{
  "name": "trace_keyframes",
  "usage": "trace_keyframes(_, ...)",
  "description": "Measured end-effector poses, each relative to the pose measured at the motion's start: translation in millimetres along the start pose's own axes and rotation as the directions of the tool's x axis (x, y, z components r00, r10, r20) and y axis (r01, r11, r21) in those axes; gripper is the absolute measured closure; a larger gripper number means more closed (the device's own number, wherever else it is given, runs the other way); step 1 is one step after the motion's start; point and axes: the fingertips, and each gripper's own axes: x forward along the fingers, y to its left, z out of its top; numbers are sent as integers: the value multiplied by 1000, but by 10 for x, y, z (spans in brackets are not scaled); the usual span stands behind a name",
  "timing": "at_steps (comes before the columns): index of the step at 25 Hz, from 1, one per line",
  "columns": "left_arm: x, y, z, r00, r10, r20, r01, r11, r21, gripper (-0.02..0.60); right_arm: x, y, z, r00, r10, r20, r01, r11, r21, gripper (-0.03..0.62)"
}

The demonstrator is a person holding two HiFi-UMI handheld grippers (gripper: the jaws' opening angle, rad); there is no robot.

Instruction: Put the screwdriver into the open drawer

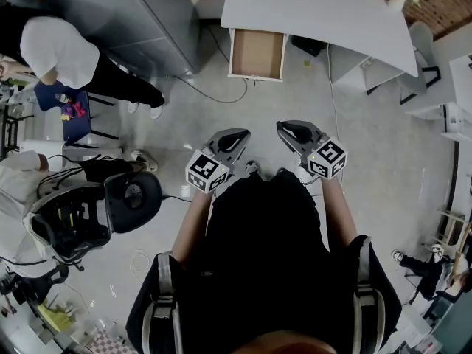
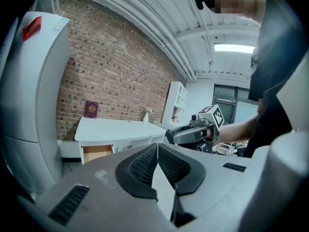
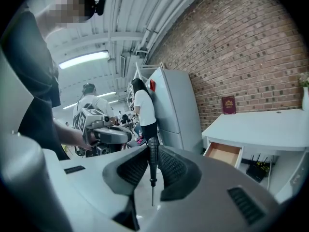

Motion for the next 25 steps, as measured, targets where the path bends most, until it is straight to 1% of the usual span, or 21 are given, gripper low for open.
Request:
trace_keyframes(9, 14, 212, 20, 1000, 12, 8, -12, 1000, -9, 565, 180, -145, 47, 1000, 2, -9, -2, 1000, -4, 471)
trace_keyframes(17, 39, 503, 11, 999, 38, 17, -37, 999, -29, 565, 405, -299, 46, 1000, 14, -28, -14, 1000, -1, 471)
trace_keyframes(21, 117, 625, 17, 999, 40, 14, -39, 999, -37, 565, 476, -417, 63, 999, 16, -39, -16, 1000, 1, 471)
trace_keyframes(25, 259, 797, 66, 998, 62, 18, -61, 997, -55, 566, 519, -606, 26, 997, 30, -71, -30, 1000, 8, 471)
